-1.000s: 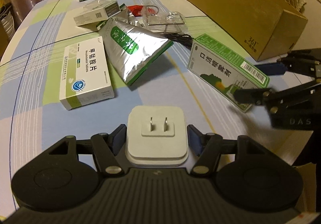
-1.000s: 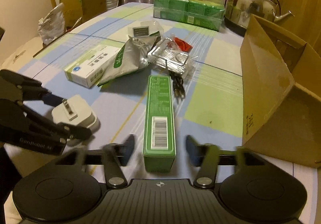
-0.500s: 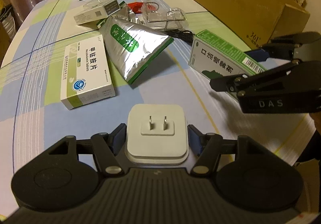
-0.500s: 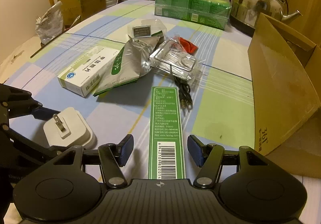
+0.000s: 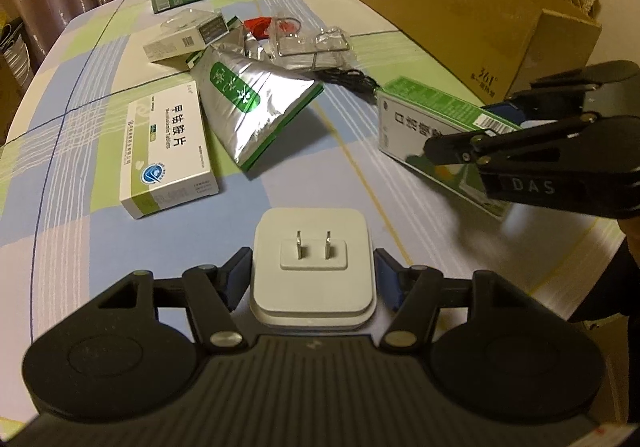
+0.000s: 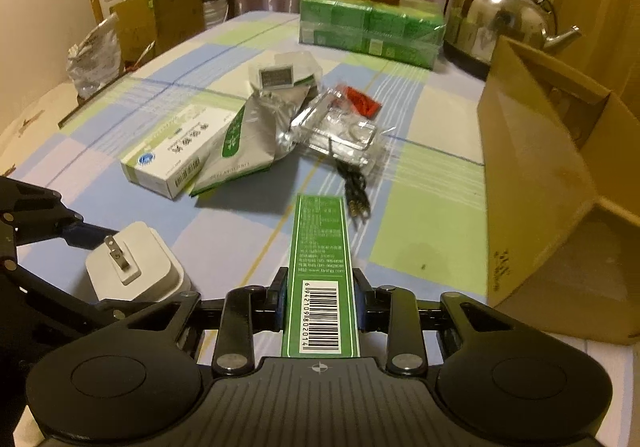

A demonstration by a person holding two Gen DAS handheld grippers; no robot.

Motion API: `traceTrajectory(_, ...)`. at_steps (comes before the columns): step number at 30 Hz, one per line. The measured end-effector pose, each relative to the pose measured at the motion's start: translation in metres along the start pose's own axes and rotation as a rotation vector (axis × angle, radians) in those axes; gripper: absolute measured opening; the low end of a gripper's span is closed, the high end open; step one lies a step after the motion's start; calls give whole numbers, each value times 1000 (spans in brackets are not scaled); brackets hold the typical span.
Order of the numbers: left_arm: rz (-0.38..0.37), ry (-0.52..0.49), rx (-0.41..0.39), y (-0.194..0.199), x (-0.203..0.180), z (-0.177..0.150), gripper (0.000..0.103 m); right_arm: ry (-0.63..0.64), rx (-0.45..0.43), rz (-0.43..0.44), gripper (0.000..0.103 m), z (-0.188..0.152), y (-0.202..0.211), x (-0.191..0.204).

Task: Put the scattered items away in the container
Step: 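Carry the white adapter and green box over the cardboard box with both tools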

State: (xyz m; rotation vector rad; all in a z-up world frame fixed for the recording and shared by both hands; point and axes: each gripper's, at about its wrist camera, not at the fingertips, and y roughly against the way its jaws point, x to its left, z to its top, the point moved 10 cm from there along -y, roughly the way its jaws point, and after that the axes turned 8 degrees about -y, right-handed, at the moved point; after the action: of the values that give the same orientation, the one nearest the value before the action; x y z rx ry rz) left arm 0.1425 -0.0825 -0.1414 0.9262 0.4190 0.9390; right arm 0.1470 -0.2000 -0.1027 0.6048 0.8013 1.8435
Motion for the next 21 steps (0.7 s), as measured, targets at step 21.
traceTrajectory(21,-11,21,-3,12,-10,-5,60,-1,78,-11,28,-24,-16,-6)
